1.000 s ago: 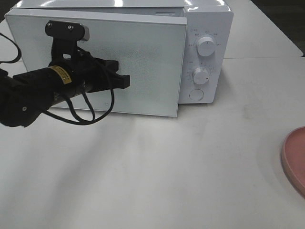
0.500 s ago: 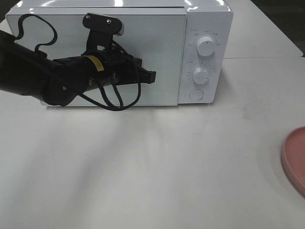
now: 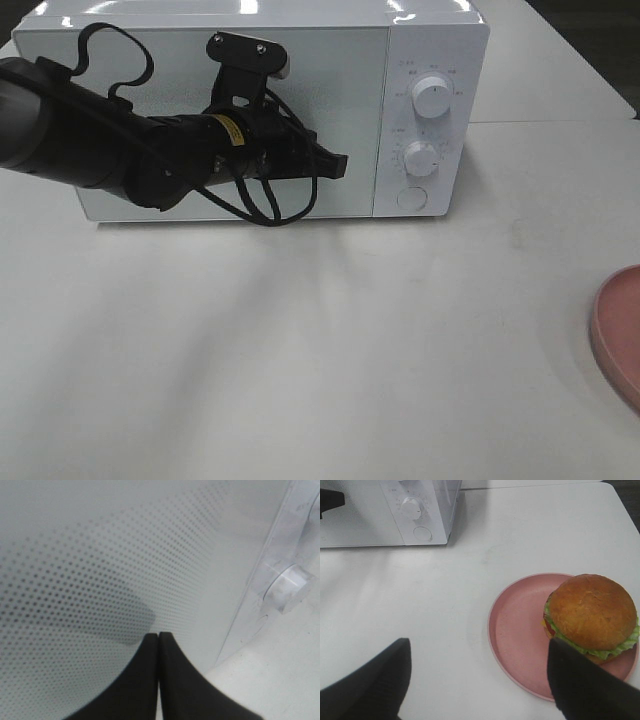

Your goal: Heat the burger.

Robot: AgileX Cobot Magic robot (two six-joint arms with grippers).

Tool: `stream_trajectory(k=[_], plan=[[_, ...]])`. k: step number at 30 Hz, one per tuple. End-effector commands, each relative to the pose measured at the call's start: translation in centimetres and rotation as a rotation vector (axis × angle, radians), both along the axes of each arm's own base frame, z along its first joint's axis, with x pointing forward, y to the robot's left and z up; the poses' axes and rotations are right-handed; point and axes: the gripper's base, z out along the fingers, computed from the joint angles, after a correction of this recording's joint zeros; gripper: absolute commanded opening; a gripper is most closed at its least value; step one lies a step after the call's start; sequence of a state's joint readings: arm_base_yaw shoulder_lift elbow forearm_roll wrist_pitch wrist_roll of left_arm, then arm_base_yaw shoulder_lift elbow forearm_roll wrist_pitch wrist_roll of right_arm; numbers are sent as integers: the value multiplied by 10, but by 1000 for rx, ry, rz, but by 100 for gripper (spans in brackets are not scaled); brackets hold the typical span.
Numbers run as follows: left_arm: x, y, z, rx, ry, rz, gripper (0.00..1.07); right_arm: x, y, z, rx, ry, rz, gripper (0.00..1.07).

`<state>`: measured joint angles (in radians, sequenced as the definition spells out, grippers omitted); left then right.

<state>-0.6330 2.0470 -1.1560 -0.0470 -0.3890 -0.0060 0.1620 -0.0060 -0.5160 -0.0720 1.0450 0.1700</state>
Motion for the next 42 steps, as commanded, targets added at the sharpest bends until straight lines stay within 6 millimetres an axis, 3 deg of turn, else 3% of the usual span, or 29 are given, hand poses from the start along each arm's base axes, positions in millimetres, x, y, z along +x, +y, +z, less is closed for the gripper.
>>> stream_trajectory(k=[1,11,12,13,14,15,16,17,18,19,20,24,34,39,42], plan=[[18,10,22,-100,-85,85,0,-3,0,0,-5,-33,2,72],[-9,6,23,97,176,2,0,-3,0,0,-5,-33,2,72],[-17,5,25,147,219,-25,7,-3,0,0,-5,-33,2,72],[-24,4,28,180,259,-42,25,-3,0,0,-5,-33,2,72],[-24,4,28,180,259,-42,25,-3,0,0,-5,-33,2,72],[-28,4,29,194,287,-45,40,-3,0,0,-5,-33,2,72],[-36,3,32,225,333,-59,73,-3,0,0,-5,-33,2,72],[-36,3,32,225,333,-59,73,-3,0,0,-5,-33,2,72],[-40,3,33,239,354,-65,85,-3,0,0,-5,-33,2,72],[-40,3,33,239,354,-65,85,-3,0,0,-5,-33,2,72],[-48,4,34,277,414,-76,102,-3,0,0,-5,-33,2,72],[-65,14,45,333,569,-77,100,-3,0,0,-5,-33,2,72],[-92,33,75,429,705,-100,100,-3,0,0,-5,-33,2,72],[-94,45,85,414,742,-54,100,-3,0,0,-5,-33,2,72],[-88,67,92,406,792,11,100,-3,0,0,-5,-33,2,72]])
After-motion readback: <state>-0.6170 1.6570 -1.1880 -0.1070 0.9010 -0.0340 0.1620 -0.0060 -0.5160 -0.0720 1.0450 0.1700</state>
